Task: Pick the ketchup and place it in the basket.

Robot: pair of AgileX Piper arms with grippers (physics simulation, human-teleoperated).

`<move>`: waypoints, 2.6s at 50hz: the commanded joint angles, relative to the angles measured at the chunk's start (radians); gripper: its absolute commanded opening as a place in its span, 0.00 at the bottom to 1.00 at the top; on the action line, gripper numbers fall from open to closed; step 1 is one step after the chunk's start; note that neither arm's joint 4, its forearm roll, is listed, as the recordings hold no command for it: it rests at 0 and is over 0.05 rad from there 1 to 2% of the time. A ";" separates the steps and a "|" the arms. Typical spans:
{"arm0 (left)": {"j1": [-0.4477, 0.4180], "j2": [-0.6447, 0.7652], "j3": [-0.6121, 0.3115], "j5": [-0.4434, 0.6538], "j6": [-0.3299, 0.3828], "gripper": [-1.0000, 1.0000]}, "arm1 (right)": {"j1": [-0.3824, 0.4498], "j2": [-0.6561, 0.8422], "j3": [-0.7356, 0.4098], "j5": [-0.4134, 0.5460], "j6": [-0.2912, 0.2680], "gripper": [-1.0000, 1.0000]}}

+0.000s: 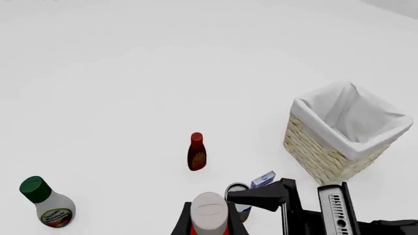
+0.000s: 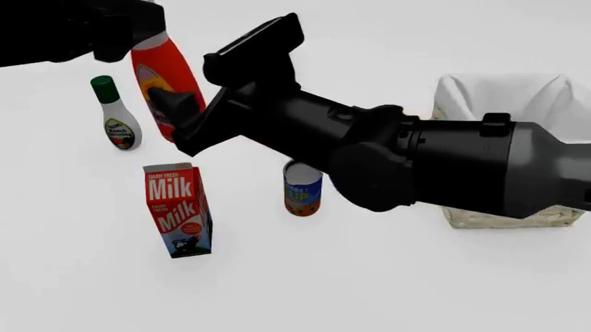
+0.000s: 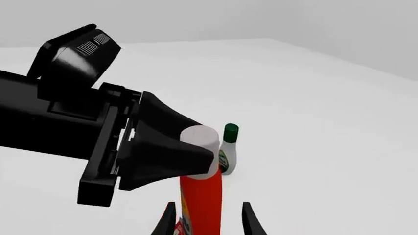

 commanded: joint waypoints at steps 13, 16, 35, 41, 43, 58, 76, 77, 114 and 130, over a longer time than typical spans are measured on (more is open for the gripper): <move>0.001 0.009 -0.015 -0.001 0.008 0.00 | -0.010 0.103 -0.075 -0.008 0.016 1.00; 0.003 0.008 -0.014 -0.001 0.007 0.00 | -0.010 0.116 -0.091 -0.004 0.021 1.00; -0.003 -0.006 -0.015 0.005 0.001 0.00 | -0.018 0.119 -0.080 -0.021 0.010 0.00; -0.022 -0.022 -0.012 0.012 -0.011 0.00 | -0.033 0.104 -0.069 -0.015 0.007 0.00; -0.041 -0.032 -0.013 0.017 -0.028 0.00 | -0.038 0.096 -0.066 -0.011 0.005 0.00; -0.116 -0.073 -0.022 0.058 -0.081 1.00 | -0.066 0.064 -0.074 0.013 0.005 0.00; -0.035 -0.143 -0.027 0.085 -0.094 1.00 | -0.134 -0.016 -0.026 0.022 0.032 0.00; -0.035 -0.143 -0.027 0.085 -0.094 1.00 | -0.134 -0.016 -0.026 0.021 0.032 0.00; 0.340 -0.285 0.332 -0.260 -0.222 1.00 | -0.411 -0.244 0.078 0.089 0.071 0.00; 0.414 -0.276 0.427 -0.378 -0.236 1.00 | -0.540 -0.279 0.080 0.152 0.056 0.00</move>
